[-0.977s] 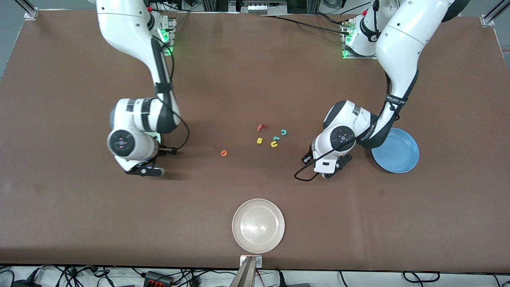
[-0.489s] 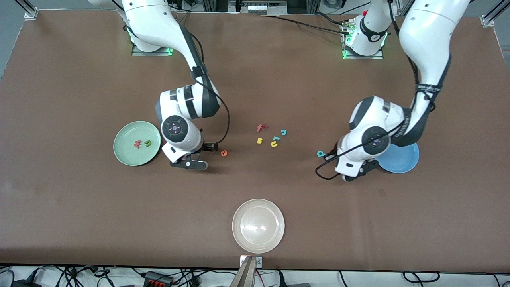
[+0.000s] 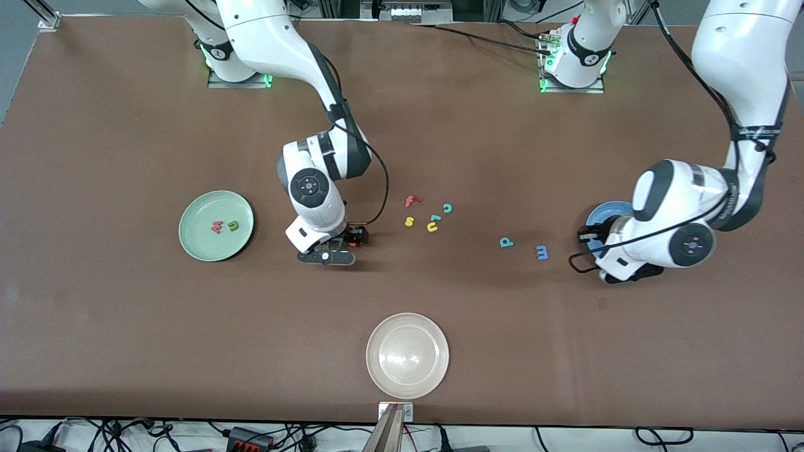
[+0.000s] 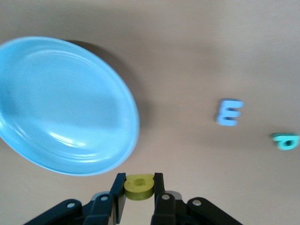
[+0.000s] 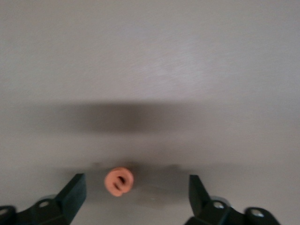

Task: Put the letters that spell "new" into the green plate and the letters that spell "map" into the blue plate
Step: 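Drop the yellow a on the blue plate while the right gripper reaches orange e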

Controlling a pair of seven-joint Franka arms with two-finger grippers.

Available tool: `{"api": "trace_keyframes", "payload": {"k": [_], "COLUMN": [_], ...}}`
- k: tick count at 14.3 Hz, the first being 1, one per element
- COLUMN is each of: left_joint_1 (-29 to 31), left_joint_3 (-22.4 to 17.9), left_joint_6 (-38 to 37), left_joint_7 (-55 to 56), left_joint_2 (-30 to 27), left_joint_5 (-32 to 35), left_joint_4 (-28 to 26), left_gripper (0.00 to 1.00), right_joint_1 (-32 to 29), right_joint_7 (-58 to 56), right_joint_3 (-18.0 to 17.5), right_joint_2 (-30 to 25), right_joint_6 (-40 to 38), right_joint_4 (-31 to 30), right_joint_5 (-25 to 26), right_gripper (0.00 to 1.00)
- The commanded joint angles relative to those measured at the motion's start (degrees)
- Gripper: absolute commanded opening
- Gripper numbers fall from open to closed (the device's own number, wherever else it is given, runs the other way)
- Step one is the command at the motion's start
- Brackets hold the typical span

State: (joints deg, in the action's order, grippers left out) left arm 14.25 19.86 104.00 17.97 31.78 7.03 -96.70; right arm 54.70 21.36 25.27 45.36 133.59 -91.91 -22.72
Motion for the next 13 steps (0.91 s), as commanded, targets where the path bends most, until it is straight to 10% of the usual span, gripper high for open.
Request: {"api": "trace_keyframes", "payload": {"k": [1, 4, 7, 13], "left_joint_1": [3.6, 5.6, 5.7, 5.1], "left_joint_3": [0.8, 0.7, 1.1, 4.0], "left_joint_6": [1.5, 6.0, 5.3, 2.8], "left_joint_7": [-8.2, -10.9, -9.5, -5.3], "left_joint_2": [-1.6, -1.5, -2.2, -3.9], "left_joint_5": [1.1, 1.1, 1.0, 0.9], "left_joint_4": [-3.1, -5.3, -5.3, -4.8], "left_gripper": [0.17, 0.23, 0.95, 1.0], "right_joint_1": [0.8, 0.8, 1.2, 1.9], "right_joint_7": [-1.8, -4.0, -6.1, -6.5], "right_joint_3": [-0.4, -0.5, -0.6, -0.6], "right_joint_2": [1.3, 2.2, 2.5, 2.6], "right_joint_6": [1.0, 1.1, 1.1, 1.1], "right_joint_4": [0.9, 1.0, 1.1, 1.1], "right_joint_5": [0.1, 0.0, 0.0, 0.0], "right_gripper": [0.84, 0.78, 0.72, 0.51]}}
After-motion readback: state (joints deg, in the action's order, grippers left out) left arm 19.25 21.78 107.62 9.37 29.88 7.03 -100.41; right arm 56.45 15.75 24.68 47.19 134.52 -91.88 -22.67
